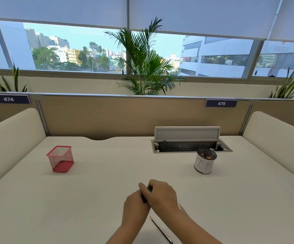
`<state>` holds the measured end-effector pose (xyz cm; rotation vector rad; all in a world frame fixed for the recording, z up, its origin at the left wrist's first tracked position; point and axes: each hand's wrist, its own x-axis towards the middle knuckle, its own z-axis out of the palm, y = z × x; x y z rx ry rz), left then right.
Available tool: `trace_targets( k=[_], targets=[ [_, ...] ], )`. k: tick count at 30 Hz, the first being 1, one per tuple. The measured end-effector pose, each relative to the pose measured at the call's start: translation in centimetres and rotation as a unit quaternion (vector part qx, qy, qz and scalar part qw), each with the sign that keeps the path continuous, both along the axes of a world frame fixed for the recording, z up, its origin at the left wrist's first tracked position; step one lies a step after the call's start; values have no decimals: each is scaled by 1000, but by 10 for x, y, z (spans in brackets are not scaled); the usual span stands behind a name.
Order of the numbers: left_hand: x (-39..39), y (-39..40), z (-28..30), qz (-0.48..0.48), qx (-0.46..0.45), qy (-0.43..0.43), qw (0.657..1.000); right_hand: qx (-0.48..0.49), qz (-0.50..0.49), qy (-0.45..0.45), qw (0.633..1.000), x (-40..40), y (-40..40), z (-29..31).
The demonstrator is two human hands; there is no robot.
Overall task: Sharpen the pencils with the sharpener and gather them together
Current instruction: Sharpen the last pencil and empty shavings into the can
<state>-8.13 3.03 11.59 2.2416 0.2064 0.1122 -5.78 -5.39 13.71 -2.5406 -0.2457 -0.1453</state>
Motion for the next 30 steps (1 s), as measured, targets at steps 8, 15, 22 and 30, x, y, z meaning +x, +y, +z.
trace_targets(
  k=[8, 15, 22, 30],
  targets=[
    [-6, -1, 15, -10, -224, 82, 971, 168, 36, 24, 985, 8, -4, -8],
    [-5, 3, 16, -34, -258, 112, 959, 181, 51, 15, 982, 9, -6, -6],
    [-8, 23, 22, -164, -343, 171, 909, 145, 139, 66, 977, 13, -17, 3],
    [-4, 17, 17, -99, -399, 108, 905, 204, 119, 66, 970, 8, -12, 2]
  ],
)
